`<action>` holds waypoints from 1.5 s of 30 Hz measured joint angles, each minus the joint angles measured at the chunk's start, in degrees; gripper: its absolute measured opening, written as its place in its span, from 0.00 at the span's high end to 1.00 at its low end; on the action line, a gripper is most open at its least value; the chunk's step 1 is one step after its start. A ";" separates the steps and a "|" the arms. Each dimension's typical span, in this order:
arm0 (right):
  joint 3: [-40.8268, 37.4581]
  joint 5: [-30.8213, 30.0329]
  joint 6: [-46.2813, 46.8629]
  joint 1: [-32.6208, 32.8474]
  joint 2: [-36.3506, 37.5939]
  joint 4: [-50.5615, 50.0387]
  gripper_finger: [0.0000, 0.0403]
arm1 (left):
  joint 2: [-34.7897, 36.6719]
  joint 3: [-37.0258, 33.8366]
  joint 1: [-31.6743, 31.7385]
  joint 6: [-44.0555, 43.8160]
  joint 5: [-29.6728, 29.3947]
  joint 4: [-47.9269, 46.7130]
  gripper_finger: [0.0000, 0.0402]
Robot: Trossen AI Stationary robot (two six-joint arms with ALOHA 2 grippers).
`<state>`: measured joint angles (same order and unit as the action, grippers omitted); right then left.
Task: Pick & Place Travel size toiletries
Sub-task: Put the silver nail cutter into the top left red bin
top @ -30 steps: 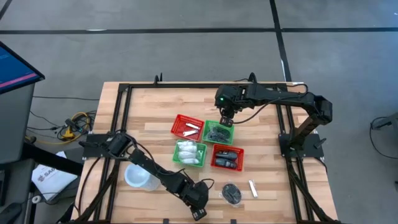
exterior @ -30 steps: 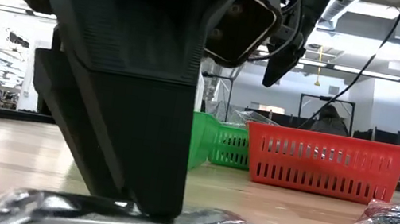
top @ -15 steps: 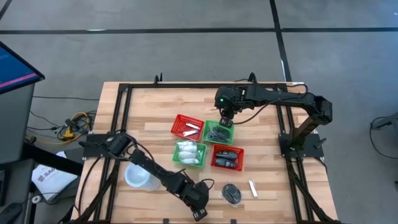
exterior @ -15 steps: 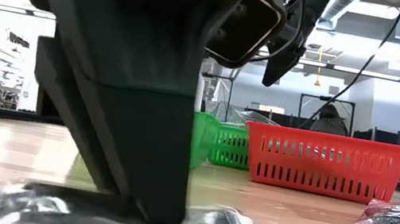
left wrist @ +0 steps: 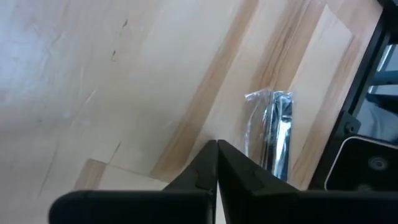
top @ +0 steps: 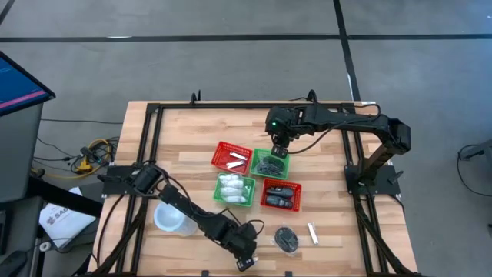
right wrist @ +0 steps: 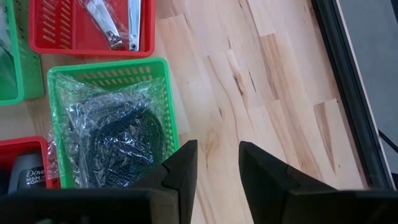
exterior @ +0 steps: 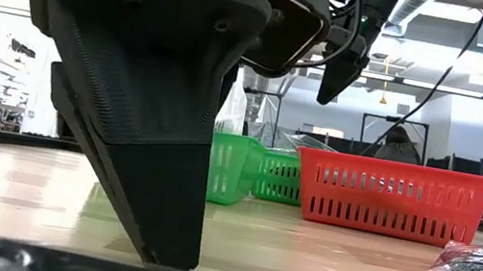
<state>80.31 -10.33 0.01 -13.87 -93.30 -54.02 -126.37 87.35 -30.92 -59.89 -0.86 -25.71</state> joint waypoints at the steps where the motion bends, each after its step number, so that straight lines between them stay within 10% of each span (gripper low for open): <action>1: 0.00 0.00 0.00 0.00 0.00 -0.06 0.73 | 0.19 -0.05 -0.01 0.94 -0.30 0.00 1.00; 11: 0.00 0.00 0.00 0.02 0.00 -0.20 0.73 | 4.79 -0.24 -1.19 4.34 -2.66 0.79 0.98; 28: 0.00 0.00 0.59 0.02 0.00 -0.37 0.73 | 4.56 -0.14 -4.48 6.10 -1.12 4.09 0.63; 45: 0.00 0.00 0.46 0.41 0.00 -1.03 0.73 | 2.02 -0.05 -4.78 5.69 0.04 5.29 0.69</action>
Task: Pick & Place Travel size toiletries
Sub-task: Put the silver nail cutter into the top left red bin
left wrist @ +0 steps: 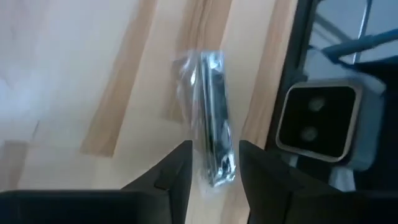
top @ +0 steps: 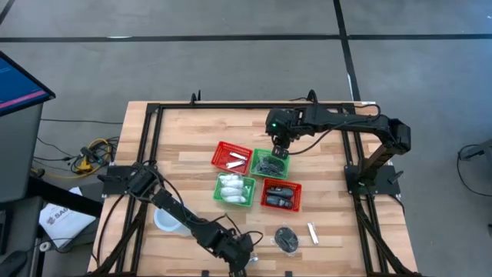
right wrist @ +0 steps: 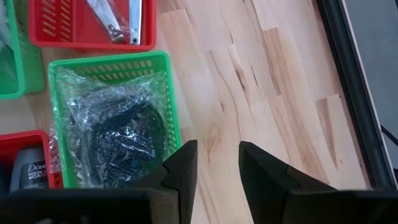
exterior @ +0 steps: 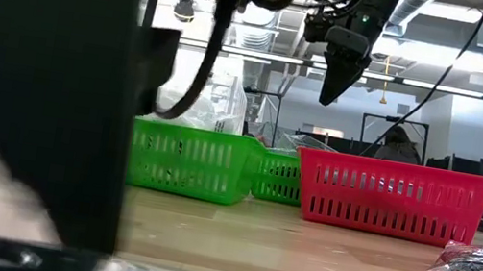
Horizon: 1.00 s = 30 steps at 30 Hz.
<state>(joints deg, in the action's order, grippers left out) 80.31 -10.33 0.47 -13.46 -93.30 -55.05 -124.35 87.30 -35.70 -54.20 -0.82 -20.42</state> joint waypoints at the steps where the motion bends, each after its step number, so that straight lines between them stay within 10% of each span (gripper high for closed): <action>1: 0.00 0.00 0.00 0.18 0.00 0.00 0.73 | -0.06 -0.01 -0.01 -0.02 0.34 -0.47 0.69; 30: 0.00 0.00 0.00 0.32 0.00 -0.27 0.73 | -3.43 0.28 -0.86 1.81 3.74 -1.01 0.74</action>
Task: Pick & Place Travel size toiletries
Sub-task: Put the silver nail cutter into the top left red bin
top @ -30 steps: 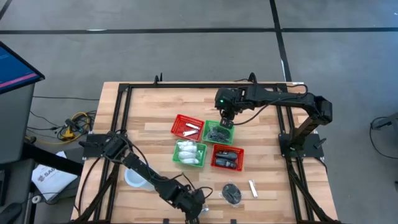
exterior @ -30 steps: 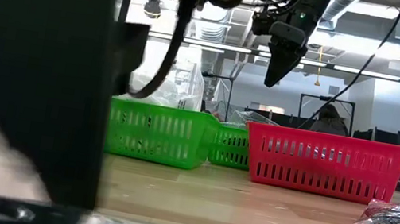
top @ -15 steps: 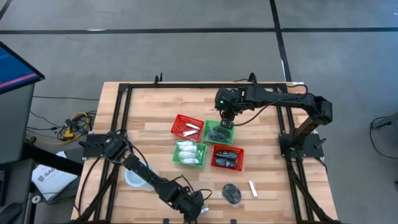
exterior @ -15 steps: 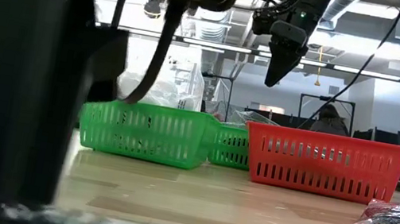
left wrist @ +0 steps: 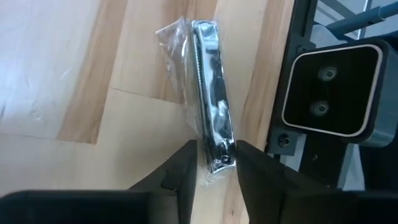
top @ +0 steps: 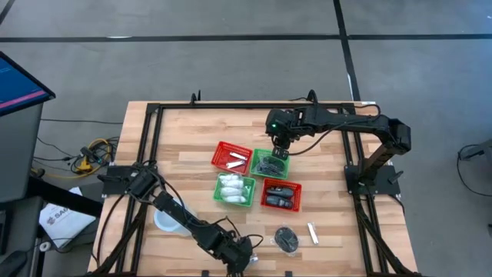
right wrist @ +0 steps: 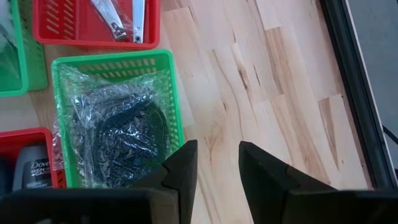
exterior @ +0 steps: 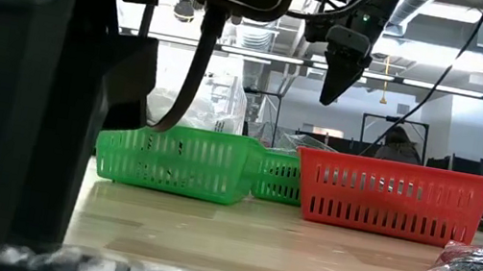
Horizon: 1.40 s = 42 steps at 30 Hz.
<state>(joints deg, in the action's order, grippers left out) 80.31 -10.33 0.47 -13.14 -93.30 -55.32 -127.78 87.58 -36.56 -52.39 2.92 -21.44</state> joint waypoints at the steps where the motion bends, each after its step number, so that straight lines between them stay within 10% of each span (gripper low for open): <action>1: 0.00 0.00 0.00 0.00 0.00 0.00 0.73 | -0.05 -0.01 0.00 0.03 -0.06 -0.57 0.76; 8: 0.00 0.00 0.04 0.01 0.00 0.01 0.73 | -0.01 0.08 0.26 0.05 -2.03 -2.63 0.93; 42: 0.00 0.00 -0.44 0.01 0.00 0.06 0.73 | 7.71 -0.38 0.90 0.93 -15.78 -8.37 0.93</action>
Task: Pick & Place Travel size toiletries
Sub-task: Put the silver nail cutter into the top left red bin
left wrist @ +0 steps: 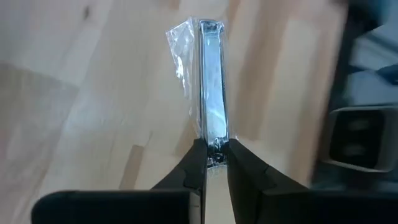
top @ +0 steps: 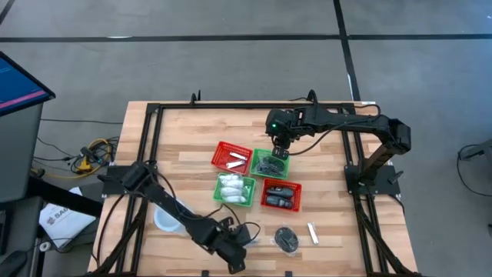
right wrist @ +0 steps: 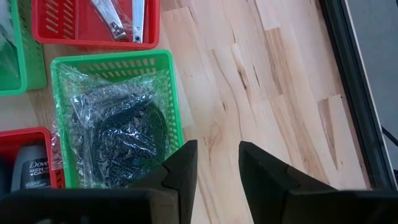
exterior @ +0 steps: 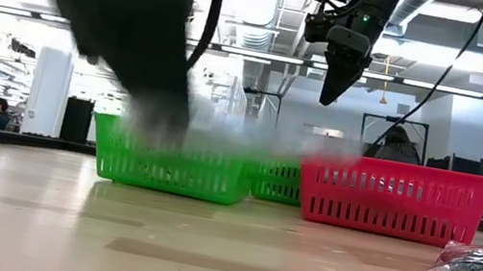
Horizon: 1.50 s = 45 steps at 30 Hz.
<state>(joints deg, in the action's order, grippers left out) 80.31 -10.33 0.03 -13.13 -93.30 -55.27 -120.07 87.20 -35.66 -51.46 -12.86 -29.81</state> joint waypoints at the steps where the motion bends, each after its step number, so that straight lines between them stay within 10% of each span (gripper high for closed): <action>1: 0.00 0.00 0.00 0.00 0.00 0.00 0.73 | 0.88 0.01 0.00 0.02 -0.37 0.22 0.93; 45: 0.02 0.00 0.00 0.00 0.00 0.57 0.73 | 20.39 0.15 12.68 12.62 -11.17 -28.19 0.93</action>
<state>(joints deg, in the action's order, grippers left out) 80.34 -10.33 0.03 -13.13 -93.30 -54.70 -99.68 87.35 -22.98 -38.83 -24.03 -58.00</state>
